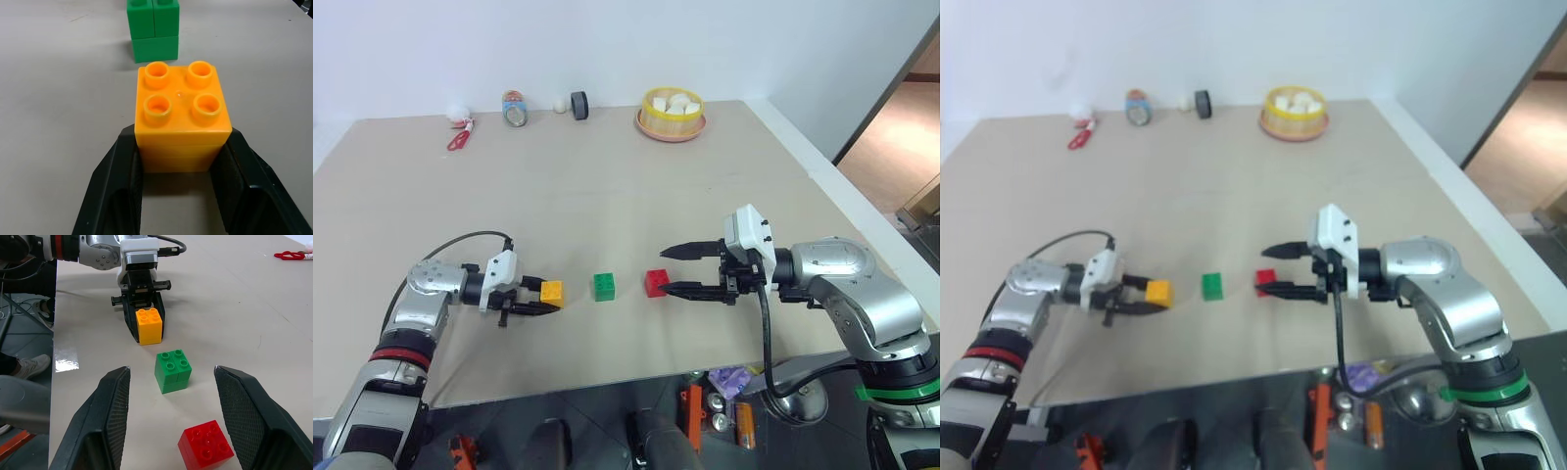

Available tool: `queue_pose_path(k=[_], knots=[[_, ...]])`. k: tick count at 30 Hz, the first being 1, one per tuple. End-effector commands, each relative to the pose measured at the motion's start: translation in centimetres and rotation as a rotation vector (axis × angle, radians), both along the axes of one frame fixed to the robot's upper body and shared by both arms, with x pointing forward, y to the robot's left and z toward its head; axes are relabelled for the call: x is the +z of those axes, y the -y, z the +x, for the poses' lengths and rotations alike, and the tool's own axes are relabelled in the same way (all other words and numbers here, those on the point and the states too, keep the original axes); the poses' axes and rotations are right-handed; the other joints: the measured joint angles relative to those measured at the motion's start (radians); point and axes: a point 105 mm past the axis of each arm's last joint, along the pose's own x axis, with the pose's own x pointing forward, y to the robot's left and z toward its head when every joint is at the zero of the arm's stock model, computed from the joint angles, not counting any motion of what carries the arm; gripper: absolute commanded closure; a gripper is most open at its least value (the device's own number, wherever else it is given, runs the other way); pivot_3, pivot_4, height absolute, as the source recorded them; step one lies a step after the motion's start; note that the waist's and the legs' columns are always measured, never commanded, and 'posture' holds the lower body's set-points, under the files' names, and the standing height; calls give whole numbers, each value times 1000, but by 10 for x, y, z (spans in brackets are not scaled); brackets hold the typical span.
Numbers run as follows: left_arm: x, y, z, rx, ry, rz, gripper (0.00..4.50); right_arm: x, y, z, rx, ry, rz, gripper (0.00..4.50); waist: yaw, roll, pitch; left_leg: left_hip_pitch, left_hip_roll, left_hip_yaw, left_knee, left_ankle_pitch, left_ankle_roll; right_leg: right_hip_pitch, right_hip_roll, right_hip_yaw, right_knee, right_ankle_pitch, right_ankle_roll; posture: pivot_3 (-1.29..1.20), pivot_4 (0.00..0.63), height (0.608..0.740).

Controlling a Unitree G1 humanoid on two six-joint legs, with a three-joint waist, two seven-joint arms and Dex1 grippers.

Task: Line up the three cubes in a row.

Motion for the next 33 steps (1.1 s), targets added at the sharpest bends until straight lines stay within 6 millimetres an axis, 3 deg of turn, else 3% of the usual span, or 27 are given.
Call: queue_pose_path(k=[1,7,9,15,22,27,33], knots=[[6,-5,6,43,24,4,3176,12,0,0,11,50,18,1713,0,0,0,0,0,0,0,0,0,0,0,0,0,0,0,0,150,740],[3,-5,6,50,14,9,3176,13,0,2,10,55,21,1713,0,0,0,0,0,0,0,1,1,0,0,0,0,1,-1,0,150,740],[1,-6,4,54,-24,13,2067,14,-1,2,10,56,21,1713,0,0,0,0,0,0,0,1,1,0,0,0,0,1,-1,0,150,740],[6,-4,5,71,-10,-15,52,15,0,3,9,58,22,1713,1,0,0,0,0,0,0,1,1,0,0,0,0,1,-1,0,150,740],[12,-8,-2,58,-11,-32,17,17,-1,5,14,62,26,1713,1,0,0,-1,0,0,0,0,1,0,0,0,0,0,-1,0,150,740],[22,-38,-10,133,11,-10,17,20,-3,8,23,64,33,1713,-3,0,0,0,1,1,-1,0,1,-1,0,0,0,0,-1,0,150,740],[51,-85,-9,398,32,-75,17,23,2,12,15,72,29,1713,-1,0,0,-1,2,0,-1,0,1,-1,0,-1,0,-1,-2,0,150,740]])
